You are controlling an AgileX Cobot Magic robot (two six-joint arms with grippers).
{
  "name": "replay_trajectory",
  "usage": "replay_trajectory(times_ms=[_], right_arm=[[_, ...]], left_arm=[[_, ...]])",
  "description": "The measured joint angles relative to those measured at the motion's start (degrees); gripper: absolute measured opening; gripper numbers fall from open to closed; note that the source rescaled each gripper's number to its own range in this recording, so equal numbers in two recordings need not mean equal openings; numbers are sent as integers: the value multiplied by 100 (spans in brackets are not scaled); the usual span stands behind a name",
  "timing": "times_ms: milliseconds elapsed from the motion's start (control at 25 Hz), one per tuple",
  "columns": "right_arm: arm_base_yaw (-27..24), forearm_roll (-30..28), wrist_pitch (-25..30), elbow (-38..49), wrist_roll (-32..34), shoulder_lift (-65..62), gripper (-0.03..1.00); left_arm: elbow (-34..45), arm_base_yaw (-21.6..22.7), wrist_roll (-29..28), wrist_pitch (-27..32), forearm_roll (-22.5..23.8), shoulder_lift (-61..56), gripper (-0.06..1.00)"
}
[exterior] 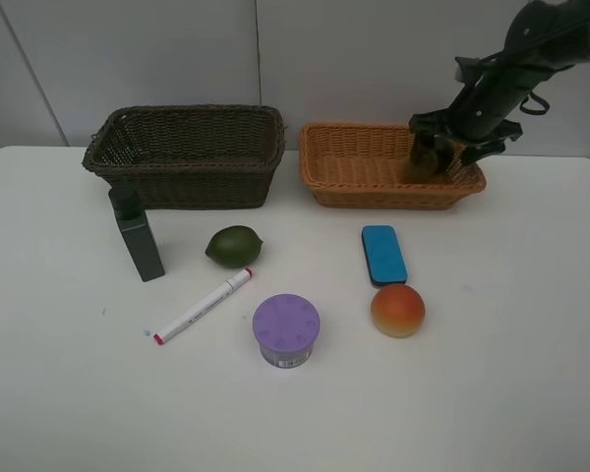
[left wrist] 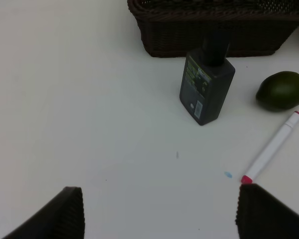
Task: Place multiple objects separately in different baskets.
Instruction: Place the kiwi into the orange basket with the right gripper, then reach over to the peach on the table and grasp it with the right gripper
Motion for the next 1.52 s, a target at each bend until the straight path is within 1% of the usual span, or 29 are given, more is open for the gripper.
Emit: replay_trajectory(times_ms=[360, 520, 680, 800, 1000, 1040, 1160, 1280, 1440, 1520], right_arm=[[0, -45, 74, 0, 0, -298, 97], [0, -45, 314, 0, 0, -505, 97], [0, -46, 823, 0, 0, -747, 97], [0, -58, 1350, 0, 0, -904, 97], [0, -11, 2391, 0, 0, -1191, 97], [0, 18, 2493, 0, 0, -1248, 97], [67, 69, 2542, 86, 0, -1471, 97], [272, 103, 2572, 317, 75, -1674, 97], [573, 56, 2579, 861, 654, -1852, 97], [785, -61, 2584, 1161, 908, -1884, 97]], left_arm=[[0, 0, 0, 0, 0, 0, 82], [0, 0, 0, 0, 0, 0, 82], [0, 0, 0, 0, 0, 0, 82], [0, 0, 0, 0, 0, 0, 82], [0, 0, 0, 0, 0, 0, 82], [0, 0, 0, 0, 0, 0, 82], [0, 0, 0, 0, 0, 0, 82], [0, 0, 0, 0, 0, 0, 82], [0, 0, 0, 0, 0, 0, 82], [0, 0, 0, 0, 0, 0, 82]])
